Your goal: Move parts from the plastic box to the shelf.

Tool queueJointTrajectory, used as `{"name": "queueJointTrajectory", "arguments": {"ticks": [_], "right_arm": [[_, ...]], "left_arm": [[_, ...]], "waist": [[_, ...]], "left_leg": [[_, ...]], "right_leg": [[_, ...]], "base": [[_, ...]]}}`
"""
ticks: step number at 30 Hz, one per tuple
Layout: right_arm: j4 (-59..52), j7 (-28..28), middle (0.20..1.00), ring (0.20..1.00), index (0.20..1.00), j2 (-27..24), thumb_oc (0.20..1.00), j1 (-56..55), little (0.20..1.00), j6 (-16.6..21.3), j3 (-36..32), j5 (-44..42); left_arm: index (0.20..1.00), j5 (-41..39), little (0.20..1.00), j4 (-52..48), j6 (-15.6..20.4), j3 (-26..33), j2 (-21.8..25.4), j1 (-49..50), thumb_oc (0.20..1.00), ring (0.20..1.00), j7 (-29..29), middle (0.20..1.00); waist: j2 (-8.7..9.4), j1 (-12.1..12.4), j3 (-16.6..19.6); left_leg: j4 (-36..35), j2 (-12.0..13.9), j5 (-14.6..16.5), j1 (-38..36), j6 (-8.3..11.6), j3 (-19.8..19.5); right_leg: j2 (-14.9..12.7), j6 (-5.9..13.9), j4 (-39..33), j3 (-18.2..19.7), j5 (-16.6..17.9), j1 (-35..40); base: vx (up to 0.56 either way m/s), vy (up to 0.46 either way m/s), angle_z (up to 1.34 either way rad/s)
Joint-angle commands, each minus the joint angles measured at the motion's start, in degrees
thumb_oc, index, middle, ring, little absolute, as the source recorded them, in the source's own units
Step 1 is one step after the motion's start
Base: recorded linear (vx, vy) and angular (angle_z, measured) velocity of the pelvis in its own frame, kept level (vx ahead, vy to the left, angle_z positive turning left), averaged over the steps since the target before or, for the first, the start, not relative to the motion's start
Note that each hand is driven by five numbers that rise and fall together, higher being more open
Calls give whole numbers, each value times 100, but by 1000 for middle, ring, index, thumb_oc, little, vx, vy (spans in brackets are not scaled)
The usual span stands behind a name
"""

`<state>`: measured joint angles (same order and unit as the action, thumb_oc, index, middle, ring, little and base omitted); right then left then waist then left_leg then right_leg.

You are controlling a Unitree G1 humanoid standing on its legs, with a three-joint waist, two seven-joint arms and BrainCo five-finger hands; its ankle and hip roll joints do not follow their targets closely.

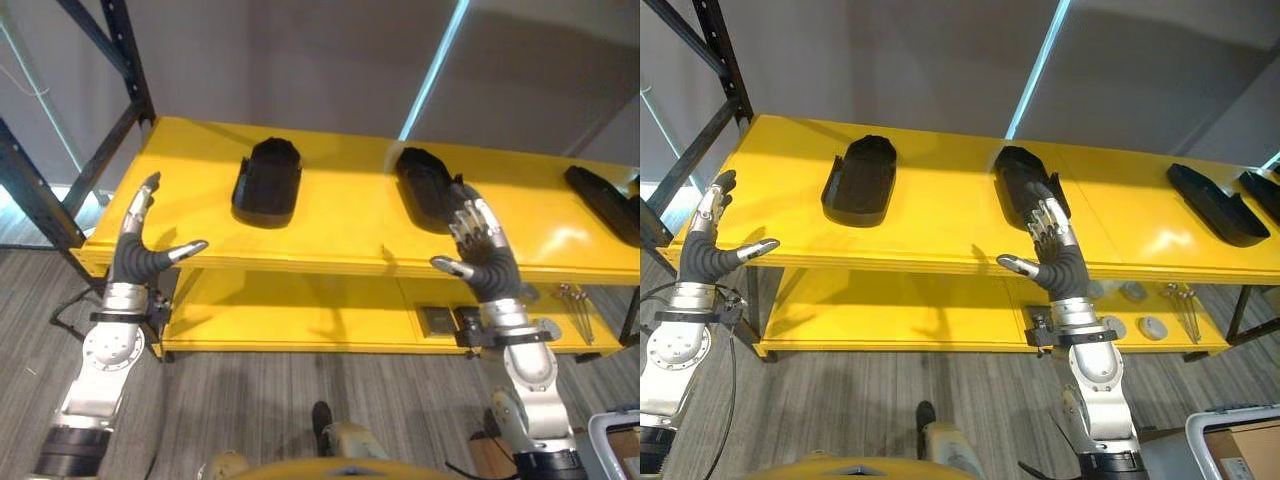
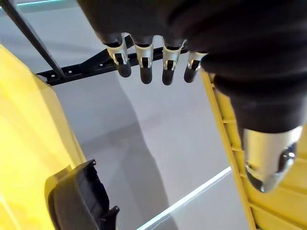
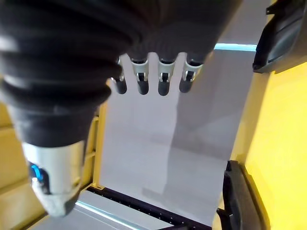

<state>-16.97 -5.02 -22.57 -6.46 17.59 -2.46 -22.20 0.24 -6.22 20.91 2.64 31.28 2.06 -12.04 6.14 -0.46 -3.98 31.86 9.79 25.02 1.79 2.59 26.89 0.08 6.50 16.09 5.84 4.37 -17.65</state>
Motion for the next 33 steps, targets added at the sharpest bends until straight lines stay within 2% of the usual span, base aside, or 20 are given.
{"name": "queueJointTrajectory", "arguments": {"ticks": [1,2,5,6,8,9,10,11,14,15,16,18,20,23,24,28,30,32,33], "right_arm": [[-273,-51,1000,1000,1000,32,1000,77,1000,162,-195,-7],[-199,-47,1000,1000,1000,77,1000,23,1000,141,-139,30],[-98,-55,1000,1000,1000,130,1000,5,1000,115,-112,35],[-44,-88,1000,1000,1000,185,1000,-95,1000,120,-86,-17],[-45,-89,1000,1000,1000,187,1000,-97,1000,120,-86,-17],[5,-54,1000,1000,1000,203,1000,-146,1000,164,-145,20],[5,-54,1000,1000,1000,203,1000,-146,1000,164,-145,20],[18,-21,1000,1000,1000,205,1000,-188,1000,193,-219,96],[63,14,1000,1000,1000,203,1000,-195,1000,195,-240,160],[154,68,1000,1000,1000,234,1000,-180,1000,201,-250,274],[155,84,1000,1000,1000,241,1000,-215,1000,206,-254,323],[209,114,1000,1000,1000,234,1000,-226,1000,205,-261,370],[359,119,1000,1000,1000,218,1000,-331,1000,162,-222,495],[541,131,1000,1000,1000,222,1000,-393,1000,150,-175,568],[646,146,1000,1000,1000,204,1000,-544,1000,132,-192,692],[1153,256,1000,1000,1000,147,1000,-808,1000,120,-175,1058],[1465,384,1000,1000,1000,105,1000,-906,1000,92,-149,1341],[2142,735,1000,1000,1000,-67,1000,-984,1000,73,19,2180],[2142,735,1000,1000,1000,-67,1000,-984,1000,73,19,2180]], "left_arm": [[1000,129,1000,-467,143,166,341,-14,1000,1000,-7,1000],[1000,169,1000,-411,104,172,365,64,1000,1000,27,1000],[1000,198,1000,-366,53,183,392,88,1000,1000,53,1000],[1000,253,1000,-262,56,242,455,144,1000,1000,111,1000],[1000,252,1000,-262,56,241,458,145,1000,1000,112,1000],[1000,256,1000,-249,49,209,537,80,1000,1000,116,1000],[1000,256,1000,-249,49,209,537,80,1000,1000,116,1000],[1000,278,1000,-272,54,184,595,19,1000,1000,126,1000],[1000,304,1000,-257,34,156,610,-13,1000,1000,124,1000],[1000,345,1000,-245,13,127,601,-40,1000,1000,84,1000],[1000,354,1000,-205,-9,106,565,-55,1000,1000,30,1000],[1000,399,1000,-127,-56,80,529,-62,1000,1000,12,1000],[1000,599,1000,204,-135,67,418,158,1000,1000,89,1000],[1000,650,1000,386,-188,48,292,314,1000,1000,107,1000],[1000,753,1000,567,-226,22,217,437,1000,1000,185,1000],[1000,1063,1000,1158,-291,-95,148,601,1000,1000,147,1000],[1000,1132,1000,1384,-291,-147,131,617,1000,1000,116,1000],[1000,1333,1000,1922,-322,-308,88,647,1000,1000,45,1000],[1000,1333,1000,1922,-322,-308,88,647,1000,1000,45,1000]], "waist": [[79,9,-195],[163,-3,-252],[95,-17,-298],[186,-67,-423],[193,-65,-426],[229,-12,-407],[229,-12,-407],[247,3,-360],[241,0,-337],[194,11,-302],[232,39,-219],[294,53,-138],[390,117,9],[386,149,26],[386,194,45],[334,231,87],[292,234,86],[200,253,62],[200,253,62]], "left_leg": [[-701,-334,421,-1400,49,134],[-837,-369,359,-1494,-10,153],[-961,-387,442,-1579,-111,107],[-1045,-400,93,-1470,-116,90],[-1060,-409,84,-1480,-117,91],[-1233,-426,-83,-1388,-132,-54],[-1233,-426,-83,-1388,-132,-54],[-1396,-400,-206,-1303,-120,-85],[-1491,-383,-281,-1263,-107,-81],[-1682,-360,-424,-1186,-84,-76],[-1792,-388,-509,-1154,-34,-25],[-1828,-397,-519,-1144,-11,49],[-1781,-297,-528,-1117,34,282],[-1835,-235,-558,-1176,66,339],[-1855,-168,-608,-1172,87,333],[-2027,-59,-780,-1114,154,206],[-2080,-23,-840,-1077,164,120],[-2185,-10,-933,-1053,164,45],[-2185,-10,-933,-1053,164,45]], "right_leg": [[8,850,-493,376,74,-7],[47,850,-503,435,191,9],[114,850,-407,383,223,5],[162,850,-345,470,110,12],[158,850,-342,473,107,16],[42,850,-301,496,162,131],[42,850,-301,496,162,131],[-152,850,-250,365,262,249],[-240,850,-222,301,321,294],[-362,850,-132,161,361,326],[-469,850,-310,12,289,571],[-502,850,-467,-70,249,693],[-293,850,-593,188,98,785],[-161,850,-594,255,75,805],[-110,850,-664,247,-151,861],[-48,850,-712,86,-405,902],[-65,850,-669,5,-490,873],[-102,850,-604,-131,-635,839],[-102,850,-604,-131,-635,839]], "base": [[-160,31,0],[-118,29,0],[-90,107,-7],[-215,-49,-16],[-158,-48,15],[-102,-46,20],[-194,-110,-4],[-92,-64,-5],[-108,-75,52],[-167,-117,31],[-167,-117,31],[-73,-128,20],[-15,-192,7],[18,-97,-59],[-1,-137,-87],[-39,-101,-7],[-49,-45,26],[-44,0,29],[-15,4,20]]}}
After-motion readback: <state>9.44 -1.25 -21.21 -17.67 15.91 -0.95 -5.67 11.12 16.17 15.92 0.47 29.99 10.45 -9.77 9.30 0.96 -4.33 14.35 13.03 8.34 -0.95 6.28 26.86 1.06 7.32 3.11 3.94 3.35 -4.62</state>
